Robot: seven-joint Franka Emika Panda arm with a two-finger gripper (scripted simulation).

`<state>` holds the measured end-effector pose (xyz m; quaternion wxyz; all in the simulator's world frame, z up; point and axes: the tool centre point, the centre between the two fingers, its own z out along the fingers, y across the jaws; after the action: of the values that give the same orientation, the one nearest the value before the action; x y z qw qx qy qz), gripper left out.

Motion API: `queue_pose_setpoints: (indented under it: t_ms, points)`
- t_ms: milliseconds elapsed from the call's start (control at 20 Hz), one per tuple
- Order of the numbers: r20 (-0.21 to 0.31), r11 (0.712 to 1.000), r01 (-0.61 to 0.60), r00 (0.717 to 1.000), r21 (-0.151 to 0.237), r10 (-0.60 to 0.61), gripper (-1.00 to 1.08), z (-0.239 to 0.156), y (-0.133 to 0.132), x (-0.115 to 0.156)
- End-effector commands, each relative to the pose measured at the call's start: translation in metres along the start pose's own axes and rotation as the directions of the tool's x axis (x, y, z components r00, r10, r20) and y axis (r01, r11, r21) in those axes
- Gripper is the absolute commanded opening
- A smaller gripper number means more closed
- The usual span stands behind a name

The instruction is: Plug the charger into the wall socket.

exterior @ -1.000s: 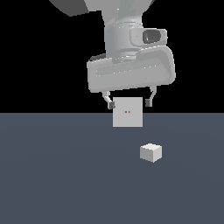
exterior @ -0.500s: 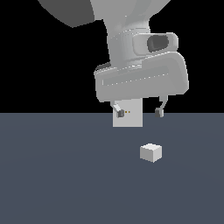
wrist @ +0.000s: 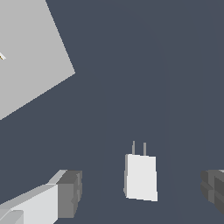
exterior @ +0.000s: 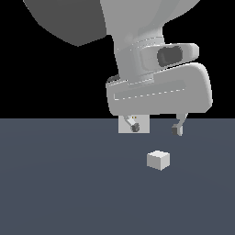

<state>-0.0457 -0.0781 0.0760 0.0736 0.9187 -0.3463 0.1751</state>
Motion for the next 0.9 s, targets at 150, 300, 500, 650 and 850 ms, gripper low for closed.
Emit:
queue_pose_setpoints:
  t_ms: [150,300,500,650,850]
  points:
    - [-0.031,0.998,-0.064,0.997,-0.015,0.064,1.0,0.008,0.008,-0.003]
    - [-0.041,0.996,-0.085,0.996,-0.02,0.084,1.0,0.011,0.01,-0.004]
    - [-0.045,0.995,-0.097,0.994,-0.023,0.096,1.0,0.013,0.012,-0.005]
    - [-0.044,0.995,-0.096,0.994,-0.024,0.095,1.0,0.013,0.012,-0.005]
    - [-0.044,0.995,-0.095,0.995,-0.023,0.094,1.0,0.015,0.011,-0.007]
